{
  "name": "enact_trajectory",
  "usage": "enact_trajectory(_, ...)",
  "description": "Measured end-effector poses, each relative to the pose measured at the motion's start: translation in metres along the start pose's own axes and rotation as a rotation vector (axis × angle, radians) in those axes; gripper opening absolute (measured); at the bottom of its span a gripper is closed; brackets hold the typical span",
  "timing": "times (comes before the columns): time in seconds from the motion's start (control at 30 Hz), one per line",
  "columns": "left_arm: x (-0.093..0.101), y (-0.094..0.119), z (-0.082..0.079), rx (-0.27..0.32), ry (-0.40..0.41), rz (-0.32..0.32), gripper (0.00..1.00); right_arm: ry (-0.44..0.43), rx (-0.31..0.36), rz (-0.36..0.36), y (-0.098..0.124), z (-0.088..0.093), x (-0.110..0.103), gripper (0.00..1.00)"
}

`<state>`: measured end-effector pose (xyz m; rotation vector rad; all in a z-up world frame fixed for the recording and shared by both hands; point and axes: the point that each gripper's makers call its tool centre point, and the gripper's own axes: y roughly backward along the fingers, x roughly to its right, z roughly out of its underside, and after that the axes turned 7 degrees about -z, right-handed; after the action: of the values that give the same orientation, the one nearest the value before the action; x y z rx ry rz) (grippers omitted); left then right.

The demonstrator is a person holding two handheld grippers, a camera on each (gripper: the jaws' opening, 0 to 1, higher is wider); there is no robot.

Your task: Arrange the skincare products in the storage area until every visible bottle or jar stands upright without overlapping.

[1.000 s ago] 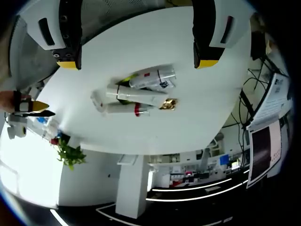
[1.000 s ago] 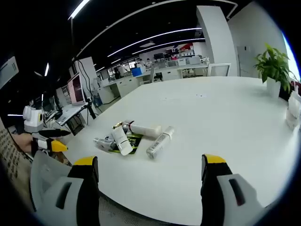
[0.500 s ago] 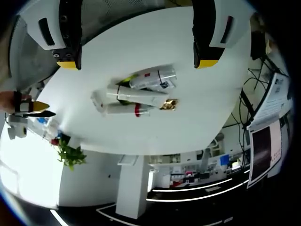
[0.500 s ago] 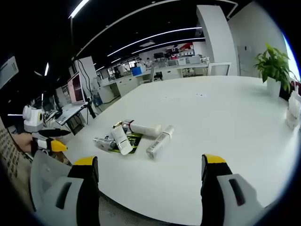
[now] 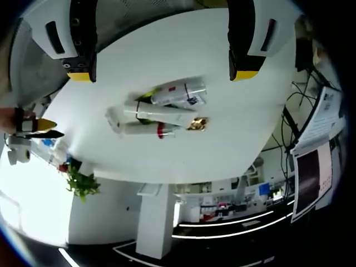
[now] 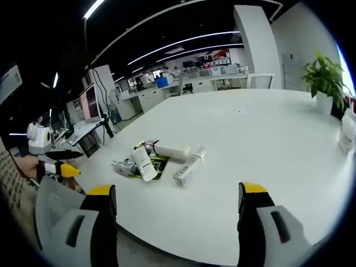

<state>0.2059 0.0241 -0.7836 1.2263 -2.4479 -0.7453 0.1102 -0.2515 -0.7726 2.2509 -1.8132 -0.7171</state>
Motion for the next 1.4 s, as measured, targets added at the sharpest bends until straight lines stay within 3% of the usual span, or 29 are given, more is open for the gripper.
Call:
enact_trajectory(0.3, -0.005, 0.000, -0.001, 0.009, 0.025, -0.011, 0.97, -0.009, -0.016, -0.010, -0.002, 0.002, 0.000, 0.91)
enact_trajectory(0.6, 0.002, -0.001, 0.001, -0.008, -0.048, -0.003, 0.97, -0.030, -0.046, -0.022, -0.010, 0.002, 0.002, 0.85)
enact_trajectory(0.73, 0.003, -0.001, 0.002, -0.009, -0.060, 0.000, 0.97, 0.032, -0.098, -0.050, -0.022, 0.001, 0.001, 0.84)
enact_trajectory(1.0, 0.001, -0.002, 0.000, -0.004, -0.036, -0.002, 0.97, 0.145, -0.115, -0.083, -0.058, -0.034, 0.008, 0.78)
enact_trajectory(1.4, -0.003, -0.003, 0.003, -0.016, -0.032, -0.010, 0.95, 0.331, -0.254, -0.192, -0.110, -0.038, -0.002, 0.74)
